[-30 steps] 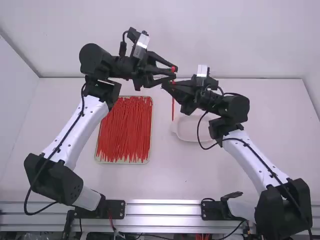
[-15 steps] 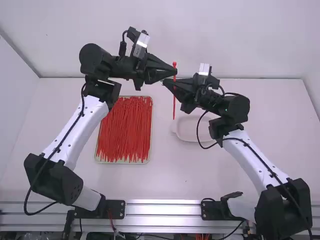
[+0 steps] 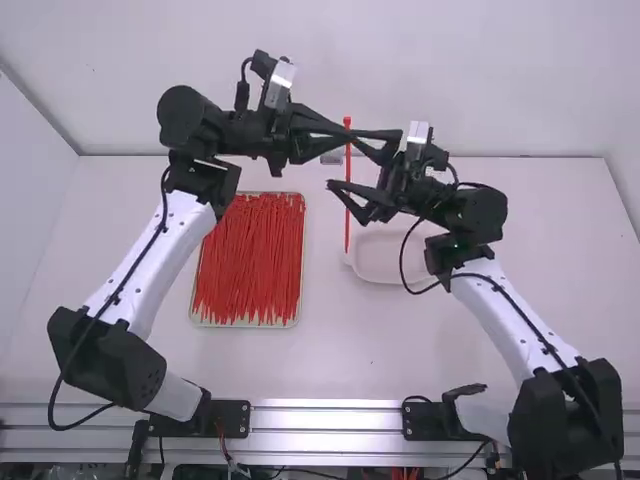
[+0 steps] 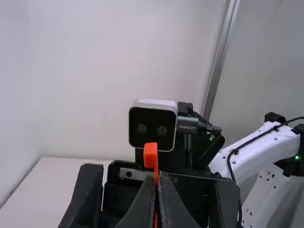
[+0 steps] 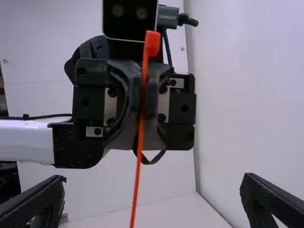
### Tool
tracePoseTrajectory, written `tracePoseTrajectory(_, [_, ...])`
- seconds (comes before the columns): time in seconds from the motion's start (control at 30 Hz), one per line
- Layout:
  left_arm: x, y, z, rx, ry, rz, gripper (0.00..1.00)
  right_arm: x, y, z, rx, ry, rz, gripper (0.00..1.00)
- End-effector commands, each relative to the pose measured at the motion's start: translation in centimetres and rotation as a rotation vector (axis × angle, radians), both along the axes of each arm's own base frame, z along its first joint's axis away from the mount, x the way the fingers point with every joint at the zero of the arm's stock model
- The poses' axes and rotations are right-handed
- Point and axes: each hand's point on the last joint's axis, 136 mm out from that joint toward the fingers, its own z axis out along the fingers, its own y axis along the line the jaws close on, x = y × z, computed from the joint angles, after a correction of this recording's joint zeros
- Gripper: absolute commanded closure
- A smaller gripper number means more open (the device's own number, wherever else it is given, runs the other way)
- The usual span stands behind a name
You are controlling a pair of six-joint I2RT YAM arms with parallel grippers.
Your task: Fasten the cable tie
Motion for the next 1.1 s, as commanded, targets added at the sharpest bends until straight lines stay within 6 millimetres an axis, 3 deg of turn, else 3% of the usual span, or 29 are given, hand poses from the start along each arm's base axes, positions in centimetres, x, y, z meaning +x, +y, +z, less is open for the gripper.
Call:
tracePoseTrajectory(0.0, [-0.1,0.4,1.3,-0.018,-0.016,0.024,0.98,-0.9,-0.3,1.4,-0.005,-0.040,0.024,0.01])
tracePoseTrajectory(0.2, [1.6,1.1,1.2,-0.029,0.040,0.089,0.98,-1.3,-0.3,1.2,-0.043,-0.138,0.018,0.02])
tracePoseTrajectory(0.4, [5.2,4.0,0.3,-0.034,0.169,0.233,0.98,-4.2,0.6,-0.7,-0.206,-0.626,0.049,0.02])
tracePoseTrajectory(0.63, [7.0,6.0,-0.5,-0.031,0.239,0.306,0.98,-4.7,0.7,-1.2,-0.224,-0.662,0.076,0.01])
tracePoseTrajectory(0.87, [8.5,6.5,-1.7,-0.028,0.291,0.341,0.98,-5.3,0.6,-1.8,-0.245,-0.675,0.120,0.02])
tracePoseTrajectory(1.07, [10.6,6.6,-3.7,-0.023,0.369,0.375,0.98,-7.2,0.0,-3.9,-0.305,-0.933,0.208,0.01])
